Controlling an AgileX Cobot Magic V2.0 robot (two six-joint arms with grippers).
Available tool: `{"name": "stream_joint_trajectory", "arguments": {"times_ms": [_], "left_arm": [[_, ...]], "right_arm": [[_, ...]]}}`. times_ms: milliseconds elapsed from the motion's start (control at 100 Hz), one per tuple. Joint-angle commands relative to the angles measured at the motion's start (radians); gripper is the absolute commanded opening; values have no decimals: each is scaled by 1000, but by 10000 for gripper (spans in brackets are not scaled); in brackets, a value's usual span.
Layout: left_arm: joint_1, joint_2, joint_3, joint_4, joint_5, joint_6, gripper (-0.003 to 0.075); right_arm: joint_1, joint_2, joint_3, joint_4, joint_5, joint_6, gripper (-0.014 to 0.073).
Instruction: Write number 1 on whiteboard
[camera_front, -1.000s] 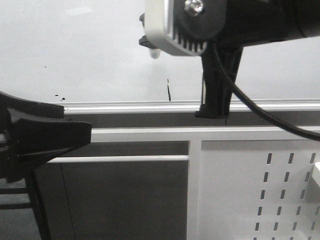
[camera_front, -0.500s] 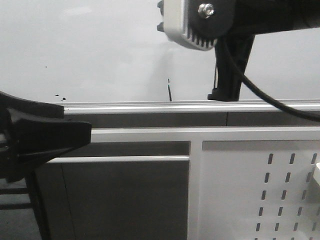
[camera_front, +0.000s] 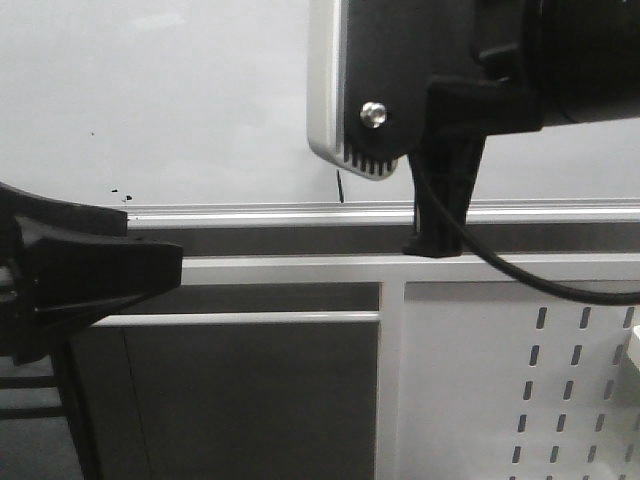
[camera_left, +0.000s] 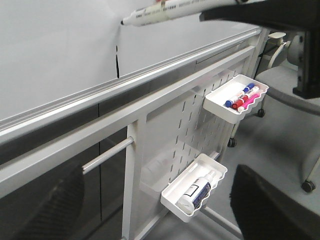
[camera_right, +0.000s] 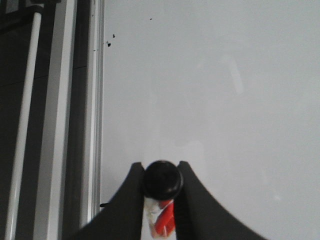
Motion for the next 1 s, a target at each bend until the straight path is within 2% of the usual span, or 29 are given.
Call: {"name": "stream_joint_trajectory", "arguments": {"times_ms": [0,280,690,820,990], "left_arm": [[-1,-28,-10,-25,-206,1,545],[-1,-28,-10,-25,-206,1,545],[-1,-28,-10,-25,-206,1,545],[-1,-28,-10,-25,-206,1,545],[-1,-28,-2,-19,-206,1,545]], "right_arm": [[-13,-5,-27,17,-96,-4,-61],[-56,51,-27,21,-95,15,-61],[-63,107,-27,21,-119,56,-61],[-40,65,-25,33,-114,56,-61],[35,-24,-11,121,-78,56,-61]]}}
